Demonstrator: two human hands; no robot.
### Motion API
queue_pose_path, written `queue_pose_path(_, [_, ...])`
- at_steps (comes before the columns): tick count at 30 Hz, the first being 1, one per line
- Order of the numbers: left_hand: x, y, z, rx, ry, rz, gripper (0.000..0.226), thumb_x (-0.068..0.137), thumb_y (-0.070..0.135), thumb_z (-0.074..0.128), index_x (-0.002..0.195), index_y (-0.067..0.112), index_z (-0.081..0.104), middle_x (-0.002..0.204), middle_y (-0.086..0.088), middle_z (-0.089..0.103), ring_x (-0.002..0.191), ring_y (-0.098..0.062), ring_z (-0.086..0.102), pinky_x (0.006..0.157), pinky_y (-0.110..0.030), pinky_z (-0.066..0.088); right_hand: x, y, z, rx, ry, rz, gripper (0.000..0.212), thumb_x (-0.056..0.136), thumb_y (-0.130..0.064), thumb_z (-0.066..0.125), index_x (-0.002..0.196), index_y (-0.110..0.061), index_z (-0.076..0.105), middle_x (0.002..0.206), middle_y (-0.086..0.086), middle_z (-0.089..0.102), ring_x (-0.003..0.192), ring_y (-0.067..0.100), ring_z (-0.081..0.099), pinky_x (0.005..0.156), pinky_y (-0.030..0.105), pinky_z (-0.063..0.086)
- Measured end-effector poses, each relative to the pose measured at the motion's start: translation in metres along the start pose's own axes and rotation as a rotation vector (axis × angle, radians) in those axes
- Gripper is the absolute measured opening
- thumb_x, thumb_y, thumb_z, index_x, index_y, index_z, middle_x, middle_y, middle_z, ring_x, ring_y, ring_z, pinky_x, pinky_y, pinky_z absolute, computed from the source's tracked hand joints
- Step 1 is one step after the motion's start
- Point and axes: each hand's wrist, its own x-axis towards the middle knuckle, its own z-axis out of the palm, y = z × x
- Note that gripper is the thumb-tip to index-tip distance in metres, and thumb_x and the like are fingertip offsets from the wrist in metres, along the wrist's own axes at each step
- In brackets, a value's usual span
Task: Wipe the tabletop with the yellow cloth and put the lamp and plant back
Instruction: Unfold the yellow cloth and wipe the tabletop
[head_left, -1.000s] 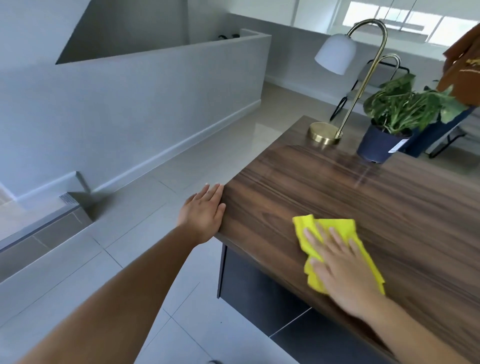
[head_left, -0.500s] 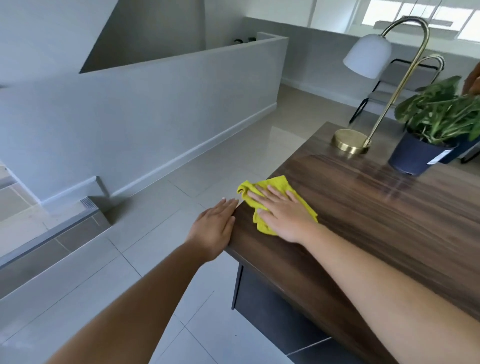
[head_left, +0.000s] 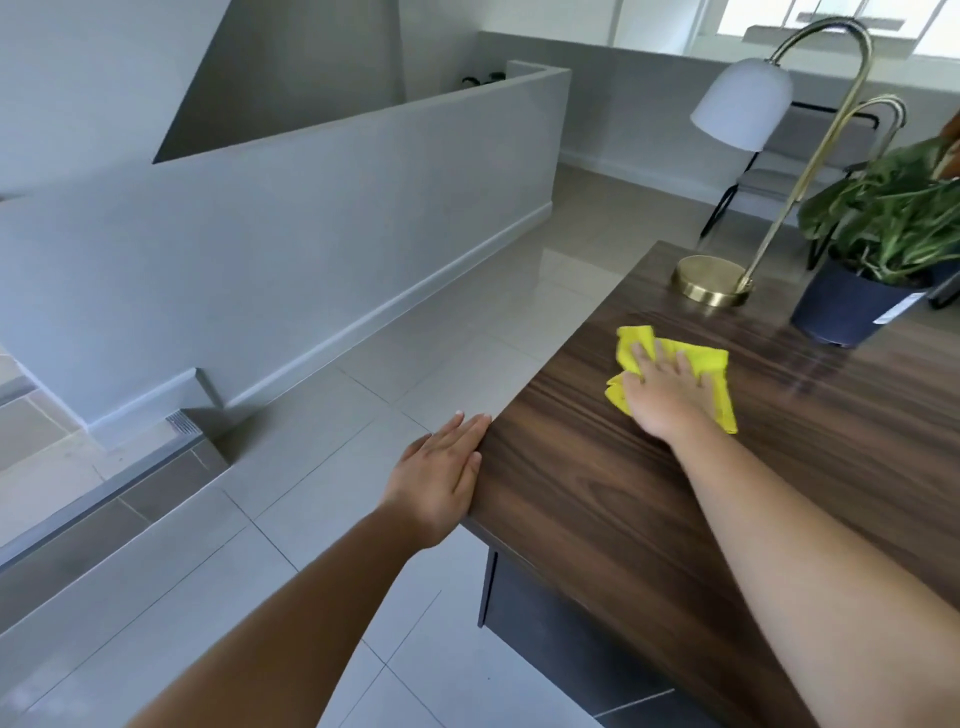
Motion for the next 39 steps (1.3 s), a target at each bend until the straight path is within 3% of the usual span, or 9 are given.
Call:
queue_pose_path(8, [0.000, 0.014, -0.012, 0.217, -0.074, -0.057, 0.052, 0.101, 0.038, 0.020, 0.152, 0.028, 0.013, 0.161, 0.007, 0.010, 0.148, -0.010, 0.006, 0.119, -0.034, 0.010, -0.140, 0.042, 0.013, -0.026, -0.080, -0.624, 0.050, 0.098, -0.044, 0.019, 0.145, -0.047, 0.002, 0.153, -0.024, -0.008, 0.141, -0.001, -0.010, 0.117, 0.033, -0.008])
queue_pose_path(11, [0.004, 0.056, -0.003, 0.302, -0.042, 0.019, 0.055, 0.101, 0.040, 0.020, 0.152, 0.025, 0.008, 0.161, 0.007, 0.006, 0.149, -0.011, 0.004, 0.120, -0.035, 0.009, -0.148, 0.146, 0.003, 0.032, -0.013, -0.357, 0.052, 0.092, -0.048, 0.015, 0.141, -0.049, 0.001, 0.152, -0.024, -0.001, 0.143, 0.002, -0.003, 0.117, 0.034, -0.001])
queue_pose_path(14, [0.007, 0.105, 0.018, 0.301, -0.052, 0.142, 0.058, 0.100, 0.042, 0.021, 0.153, 0.021, 0.009, 0.161, 0.006, 0.005, 0.149, -0.010, 0.002, 0.120, -0.036, 0.011, -0.167, 0.262, -0.004, 0.025, 0.069, 0.211, 0.052, 0.099, -0.041, 0.020, 0.148, -0.040, 0.004, 0.160, -0.009, 0.000, 0.148, 0.016, 0.001, 0.119, 0.046, 0.006])
queue_pose_path(17, [0.009, 0.144, 0.042, 0.298, -0.108, 0.233, 0.058, 0.100, 0.042, 0.021, 0.152, 0.020, 0.008, 0.161, 0.006, 0.004, 0.148, -0.009, 0.001, 0.120, -0.035, 0.010, -0.195, 0.290, -0.007, 0.098, 0.099, 0.581, 0.056, 0.098, -0.039, 0.018, 0.151, -0.031, 0.003, 0.161, -0.003, 0.000, 0.148, 0.023, -0.001, 0.118, 0.050, 0.006])
queue_pose_path(19, [0.012, 0.168, 0.055, 0.276, -0.135, 0.247, 0.058, 0.100, 0.042, 0.021, 0.152, 0.020, 0.008, 0.161, 0.007, 0.004, 0.148, -0.009, 0.001, 0.120, -0.035, 0.010, -0.208, 0.257, -0.002, 0.115, 0.071, 0.542, 0.057, 0.098, -0.041, 0.018, 0.151, -0.030, 0.001, 0.161, 0.000, -0.003, 0.148, 0.026, -0.003, 0.118, 0.051, 0.003])
queue_pose_path(23, [0.020, 0.198, 0.072, 0.194, -0.161, 0.173, 0.058, 0.101, 0.041, 0.022, 0.152, 0.019, 0.009, 0.161, 0.006, 0.005, 0.149, -0.011, 0.004, 0.119, -0.037, 0.011, -0.253, 0.164, 0.025, -0.011, 0.060, -0.045, 0.065, 0.086, -0.053, 0.000, 0.149, -0.038, 0.003, 0.161, -0.007, -0.001, 0.148, 0.022, -0.002, 0.117, 0.048, 0.000])
queue_pose_path(26, [0.018, 0.199, 0.083, 0.247, -0.153, 0.134, 0.058, 0.100, 0.045, 0.021, 0.152, 0.022, 0.010, 0.161, 0.007, 0.005, 0.148, -0.010, 0.003, 0.120, -0.036, 0.006, -0.291, 0.187, 0.026, 0.018, 0.028, -0.238, 0.069, 0.078, -0.057, -0.006, 0.146, -0.048, 0.001, 0.159, -0.018, 0.000, 0.148, 0.012, -0.003, 0.118, 0.040, -0.004])
queue_pose_path(34, [0.014, 0.201, 0.088, 0.319, -0.109, 0.138, 0.059, 0.099, 0.048, 0.019, 0.152, 0.024, 0.008, 0.161, 0.008, 0.004, 0.148, -0.010, 0.003, 0.120, -0.036, 0.006, -0.368, 0.410, 0.010, 0.035, 0.106, 0.531, 0.052, 0.098, -0.045, 0.018, 0.145, -0.044, -0.005, 0.161, -0.010, -0.002, 0.148, 0.015, -0.002, 0.119, 0.045, 0.006])
queue_pose_path(39, [0.017, 0.200, 0.089, 0.351, -0.113, 0.143, 0.060, 0.098, 0.048, 0.018, 0.152, 0.024, 0.007, 0.161, 0.008, 0.004, 0.148, -0.010, 0.003, 0.120, -0.035, 0.007, -0.314, 0.372, 0.001, 0.069, 0.086, 0.581, 0.055, 0.099, -0.043, 0.018, 0.150, -0.033, 0.002, 0.161, -0.003, -0.003, 0.148, 0.025, -0.002, 0.117, 0.050, 0.005])
